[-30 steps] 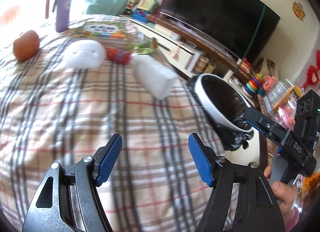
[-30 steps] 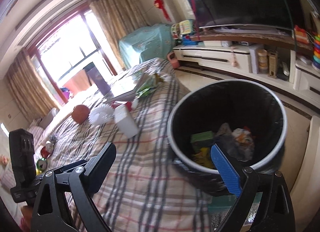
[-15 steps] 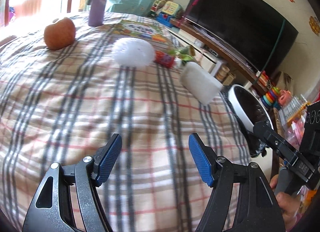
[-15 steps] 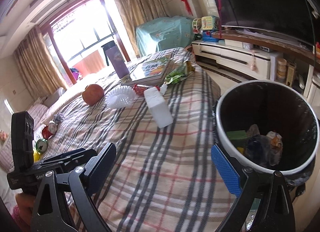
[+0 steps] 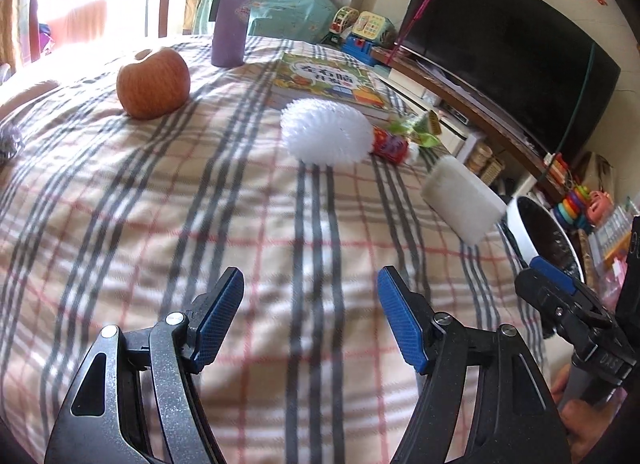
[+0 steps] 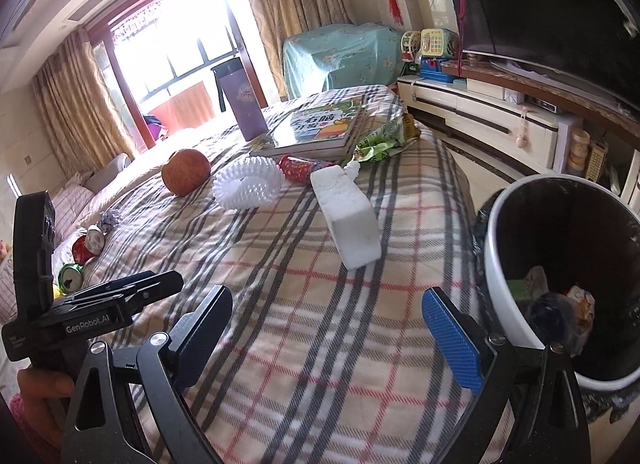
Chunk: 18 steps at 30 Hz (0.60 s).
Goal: Collect trash
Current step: 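Move both open tools back over the bed toward the white foam items, then grasp the white foam net with the left tool while the right tool grasps the white foam block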
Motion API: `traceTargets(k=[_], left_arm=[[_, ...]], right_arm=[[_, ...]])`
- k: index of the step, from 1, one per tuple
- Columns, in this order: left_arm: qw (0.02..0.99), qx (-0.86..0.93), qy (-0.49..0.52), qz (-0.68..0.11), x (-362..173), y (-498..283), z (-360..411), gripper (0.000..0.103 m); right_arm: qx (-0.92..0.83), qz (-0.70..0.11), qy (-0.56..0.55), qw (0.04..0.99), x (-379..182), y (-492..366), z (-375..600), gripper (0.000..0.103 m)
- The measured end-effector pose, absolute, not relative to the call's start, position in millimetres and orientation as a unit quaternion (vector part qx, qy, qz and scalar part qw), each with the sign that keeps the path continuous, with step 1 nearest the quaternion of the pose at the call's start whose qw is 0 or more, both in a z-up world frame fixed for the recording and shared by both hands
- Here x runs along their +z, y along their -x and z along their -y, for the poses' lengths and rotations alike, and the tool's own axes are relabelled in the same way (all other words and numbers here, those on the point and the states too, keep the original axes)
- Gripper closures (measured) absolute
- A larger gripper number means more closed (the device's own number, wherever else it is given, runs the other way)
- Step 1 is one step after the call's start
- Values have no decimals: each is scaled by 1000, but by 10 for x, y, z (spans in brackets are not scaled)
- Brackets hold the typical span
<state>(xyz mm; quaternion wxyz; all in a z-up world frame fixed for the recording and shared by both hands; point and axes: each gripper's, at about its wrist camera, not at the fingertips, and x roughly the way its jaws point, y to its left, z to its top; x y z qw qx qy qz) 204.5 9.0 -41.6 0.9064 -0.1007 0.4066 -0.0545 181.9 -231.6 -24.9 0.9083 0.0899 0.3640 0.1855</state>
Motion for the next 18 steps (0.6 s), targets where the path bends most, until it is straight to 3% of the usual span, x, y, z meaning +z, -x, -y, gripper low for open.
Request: traceTargets(k=[15,18], left_arm=[[911,-43,107,-395,-417,-2858,-218,32],[914,-40,98,-392,-440,-2982,-208,33]], right_arm=[[161,-366,-76,914,-366,-2235,2212,8],[158,-372,-77,912,-398,-2297,2221,18]])
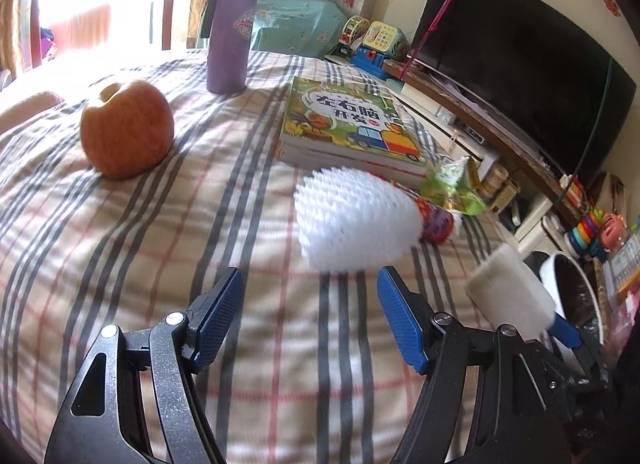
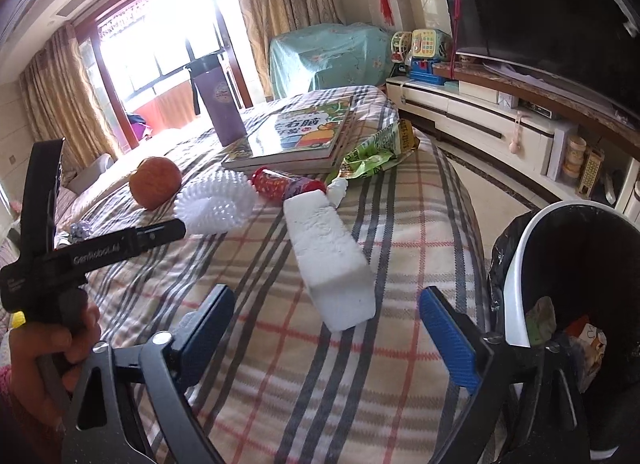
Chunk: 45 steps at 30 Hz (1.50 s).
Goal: Collect trash
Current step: 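Grasp the white foam net with the left tool while the right tool grasps the white foam block, then lift the foam net and foam block and carry them over the bin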
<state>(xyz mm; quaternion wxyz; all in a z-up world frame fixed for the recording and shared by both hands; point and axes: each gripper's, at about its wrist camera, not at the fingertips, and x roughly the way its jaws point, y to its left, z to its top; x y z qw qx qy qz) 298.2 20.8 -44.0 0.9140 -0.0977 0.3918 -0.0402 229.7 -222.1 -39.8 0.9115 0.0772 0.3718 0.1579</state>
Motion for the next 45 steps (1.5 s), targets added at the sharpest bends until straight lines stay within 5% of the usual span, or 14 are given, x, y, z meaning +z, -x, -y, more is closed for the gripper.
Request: traceTargets(k=[2,5,7,9,45], left_arm=[[915,-38,94,-390,-465,-3050,-212,35],[912,-50,97,-395,-506,-3140,-213,57],[911,-54,92,-398,-529,-3175,-193,79],[909,-59,87,-403,-548,-3192,-163,94],[893,-156,92,-412,-365,-1821,494,94]], right_arm=[[158,-377,-78,909,-420,-2332,2223,26],[157,-384,-79,906,-449,-2375,2223,46],[157,-388,-81,905,-465,-2373,2225,68],[157,-385,-84,906,-459,-2356,2238,70],[140,-355,-124,916,-293,-1590,2653,71]])
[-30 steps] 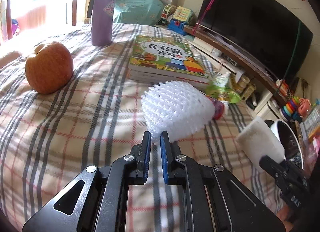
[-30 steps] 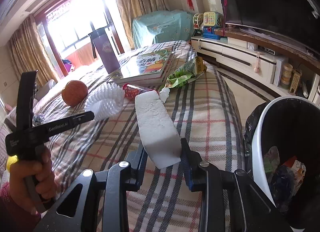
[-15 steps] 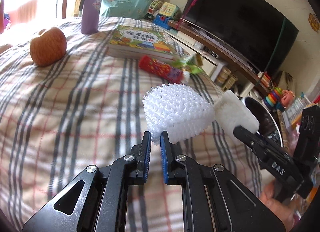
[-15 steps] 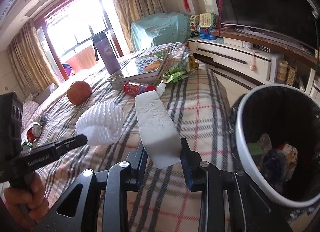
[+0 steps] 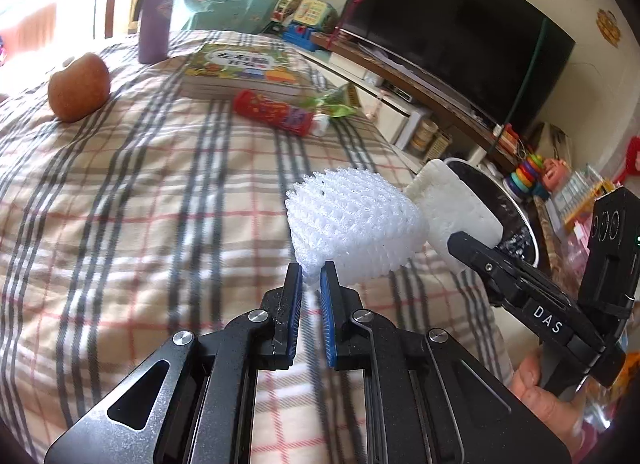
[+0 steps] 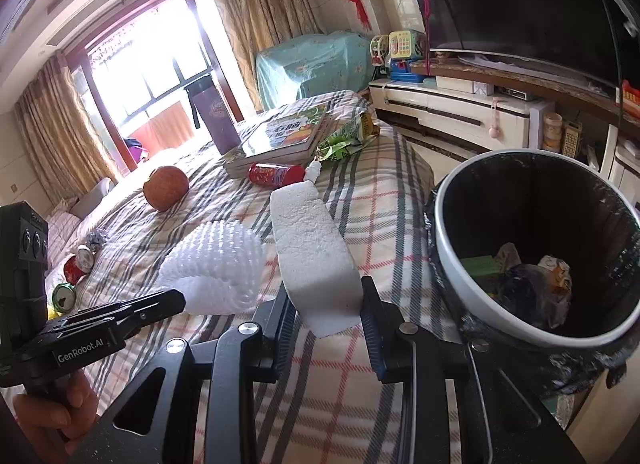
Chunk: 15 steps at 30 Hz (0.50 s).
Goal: Collect trash
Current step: 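Lift the foam net and foam block and carry them over the bin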
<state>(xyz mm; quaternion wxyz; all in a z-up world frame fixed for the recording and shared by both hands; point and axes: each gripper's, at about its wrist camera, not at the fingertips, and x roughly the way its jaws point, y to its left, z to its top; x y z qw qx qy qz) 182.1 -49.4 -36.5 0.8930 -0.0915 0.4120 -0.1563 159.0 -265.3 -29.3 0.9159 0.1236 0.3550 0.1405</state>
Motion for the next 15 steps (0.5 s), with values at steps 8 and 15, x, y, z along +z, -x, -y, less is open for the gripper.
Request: traceTargets(k=[8,15], left_arm=[[893,-169,78,-409,-310,-1716,676,94],[894,-172,72,-408,-280,-1640,757,94]], right_arm=[[132,-349,-131,919,-259,-1447,2777,71],[130,-345,-134,920,-246,-1332,2833,71]])
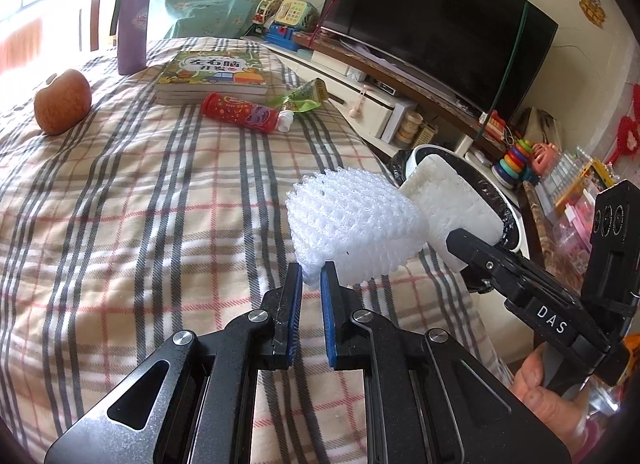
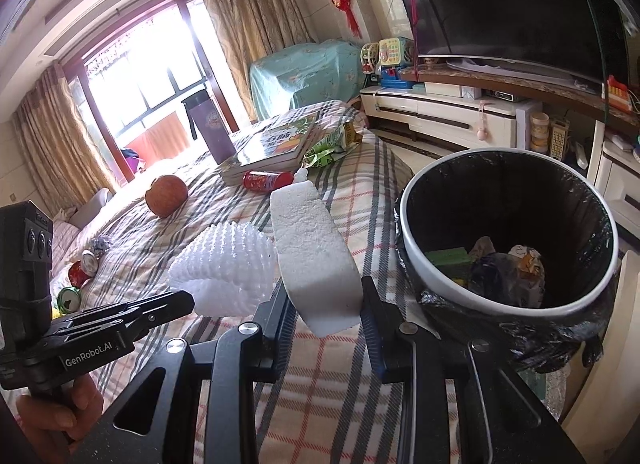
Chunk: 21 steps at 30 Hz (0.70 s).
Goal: Collect trash
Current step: 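Lift the foam net and foam block and carry them over the bin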
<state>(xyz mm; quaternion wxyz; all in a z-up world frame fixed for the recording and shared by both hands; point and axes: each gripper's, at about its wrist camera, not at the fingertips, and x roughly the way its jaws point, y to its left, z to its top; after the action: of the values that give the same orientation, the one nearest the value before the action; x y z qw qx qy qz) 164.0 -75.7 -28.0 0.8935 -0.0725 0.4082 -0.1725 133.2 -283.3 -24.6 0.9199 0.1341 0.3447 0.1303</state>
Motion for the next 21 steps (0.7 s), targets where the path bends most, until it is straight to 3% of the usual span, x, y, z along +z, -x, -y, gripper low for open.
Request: traceTargets(k=[21], left_arm=[[894,-192,58,-401,-163,-1460,972,94]], right_arm=[[117,-334,-144,924,-187,-1112,3020,71]])
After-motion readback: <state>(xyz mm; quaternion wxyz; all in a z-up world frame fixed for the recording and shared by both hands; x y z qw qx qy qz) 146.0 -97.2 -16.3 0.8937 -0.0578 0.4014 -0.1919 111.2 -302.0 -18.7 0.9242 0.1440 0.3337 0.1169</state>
